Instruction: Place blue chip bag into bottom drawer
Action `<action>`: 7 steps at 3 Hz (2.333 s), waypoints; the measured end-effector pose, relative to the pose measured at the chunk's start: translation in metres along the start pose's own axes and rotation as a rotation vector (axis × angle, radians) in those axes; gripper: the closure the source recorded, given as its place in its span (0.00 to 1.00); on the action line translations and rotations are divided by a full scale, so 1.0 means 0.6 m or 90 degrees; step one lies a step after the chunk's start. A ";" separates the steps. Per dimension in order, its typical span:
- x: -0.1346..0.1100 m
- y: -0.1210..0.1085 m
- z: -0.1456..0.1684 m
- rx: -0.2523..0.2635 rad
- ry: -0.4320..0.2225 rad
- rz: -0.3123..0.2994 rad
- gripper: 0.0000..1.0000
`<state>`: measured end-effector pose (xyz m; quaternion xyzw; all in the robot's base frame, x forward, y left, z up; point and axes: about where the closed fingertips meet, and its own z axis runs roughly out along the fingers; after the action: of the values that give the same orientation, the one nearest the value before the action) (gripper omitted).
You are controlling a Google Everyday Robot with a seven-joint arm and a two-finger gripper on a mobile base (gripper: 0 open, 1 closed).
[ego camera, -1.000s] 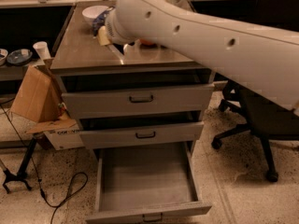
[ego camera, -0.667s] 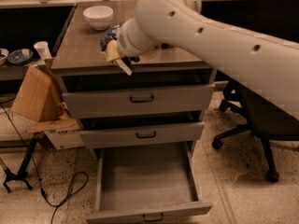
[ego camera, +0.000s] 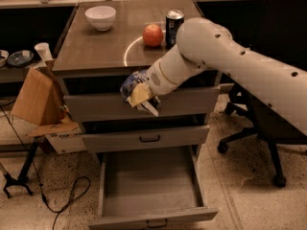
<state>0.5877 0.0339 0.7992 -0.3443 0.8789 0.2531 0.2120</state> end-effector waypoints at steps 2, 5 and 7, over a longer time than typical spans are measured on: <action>0.143 -0.059 0.121 -0.063 0.109 -0.027 1.00; 0.324 -0.189 0.398 -0.029 0.268 0.206 1.00; 0.464 -0.229 0.474 -0.037 0.345 0.310 1.00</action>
Offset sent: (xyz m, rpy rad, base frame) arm -0.0056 -0.0296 -0.1925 -0.1015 0.2404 0.0529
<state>0.5545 -0.0239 0.3831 -0.1853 0.9519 0.2204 -0.1050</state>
